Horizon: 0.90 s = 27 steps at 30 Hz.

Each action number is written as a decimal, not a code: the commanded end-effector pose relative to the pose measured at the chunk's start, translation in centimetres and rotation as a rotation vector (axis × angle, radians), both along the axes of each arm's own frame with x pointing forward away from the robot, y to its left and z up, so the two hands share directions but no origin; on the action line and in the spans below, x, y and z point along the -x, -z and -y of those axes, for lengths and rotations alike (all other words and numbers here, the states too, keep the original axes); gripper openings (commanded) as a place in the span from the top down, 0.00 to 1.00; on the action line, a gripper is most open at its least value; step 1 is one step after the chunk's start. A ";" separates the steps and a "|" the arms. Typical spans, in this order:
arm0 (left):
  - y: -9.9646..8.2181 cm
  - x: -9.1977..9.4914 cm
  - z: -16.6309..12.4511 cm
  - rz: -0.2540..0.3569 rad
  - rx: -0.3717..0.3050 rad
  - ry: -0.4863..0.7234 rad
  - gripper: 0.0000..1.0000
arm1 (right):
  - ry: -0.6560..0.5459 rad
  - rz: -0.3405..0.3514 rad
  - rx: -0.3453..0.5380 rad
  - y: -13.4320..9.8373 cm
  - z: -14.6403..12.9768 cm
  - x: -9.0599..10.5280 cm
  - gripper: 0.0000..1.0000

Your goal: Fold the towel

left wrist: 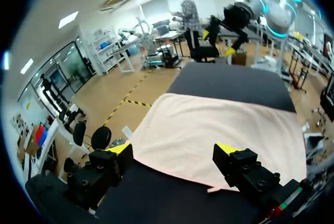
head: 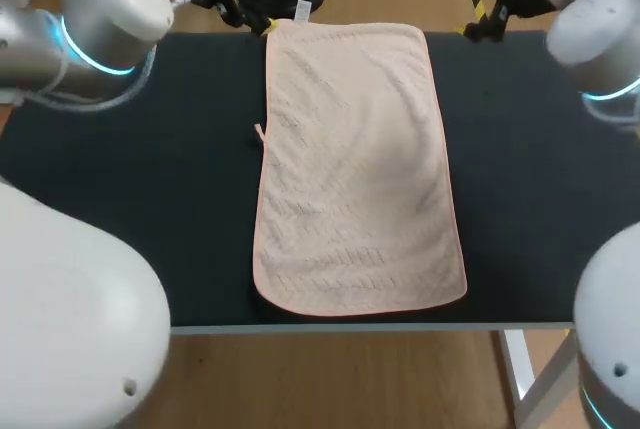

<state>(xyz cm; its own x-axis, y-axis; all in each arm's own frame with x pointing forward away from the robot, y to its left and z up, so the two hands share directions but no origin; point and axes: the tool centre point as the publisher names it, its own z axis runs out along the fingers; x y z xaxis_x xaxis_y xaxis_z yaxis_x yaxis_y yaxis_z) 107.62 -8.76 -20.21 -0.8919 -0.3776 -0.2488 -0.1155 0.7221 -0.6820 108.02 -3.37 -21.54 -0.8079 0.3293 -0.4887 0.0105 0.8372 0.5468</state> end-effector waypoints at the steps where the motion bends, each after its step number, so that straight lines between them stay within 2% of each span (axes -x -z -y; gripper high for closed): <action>1: -0.7 -0.5 -0.2 -0.128 -0.511 0.113 0.00 | -0.122 -0.318 0.439 -1.4 0.6 0.2 0.00; 12: -0.7 -0.5 -0.2 -0.128 -0.511 0.113 0.00 | -0.122 -0.318 0.439 -1.4 0.6 0.2 0.00; 14: -0.7 -0.5 2.0 -0.099 -0.560 0.110 0.00 | -0.107 -0.343 0.455 -1.1 1.3 -0.4 0.00; 15: -0.6 -0.4 3.2 -0.096 -0.588 0.103 0.00 | -0.091 -0.352 0.461 -1.0 1.7 -0.6 0.00; 16: -0.3 -0.4 4.4 -0.113 -0.615 0.095 0.00 | -0.087 -0.389 0.454 -0.8 2.1 -0.9 0.00; 17: 0.0 -0.4 5.3 -0.132 -0.624 0.087 0.00 | -0.077 -0.410 0.445 -0.6 2.4 -1.0 0.00; 19: 0.4 0.0 6.8 -0.097 -0.646 0.075 0.00 | -0.076 -0.403 0.441 -0.4 2.6 -0.7 0.00; 20: 0.8 0.1 7.4 -0.101 -0.661 0.069 0.00 | -0.079 -0.428 0.426 0.0 2.6 -0.5 0.00; 22: 1.8 0.4 8.2 -0.140 -0.689 0.064 0.00 | -0.061 -0.471 0.402 0.9 2.6 0.0 0.00; 27: 4.1 1.5 8.1 -0.249 -0.699 0.070 0.00 | -0.030 -0.477 0.372 2.0 1.6 1.7 0.00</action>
<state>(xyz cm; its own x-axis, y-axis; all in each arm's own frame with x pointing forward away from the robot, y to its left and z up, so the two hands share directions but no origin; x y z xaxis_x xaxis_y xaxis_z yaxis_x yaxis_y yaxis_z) 105.31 -16.52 -23.73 -0.9634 -0.1428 -0.2269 -0.0835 0.9640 -0.2524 106.41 -5.42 -23.55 -0.9670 0.1801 -0.1804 0.1342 0.9614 0.2403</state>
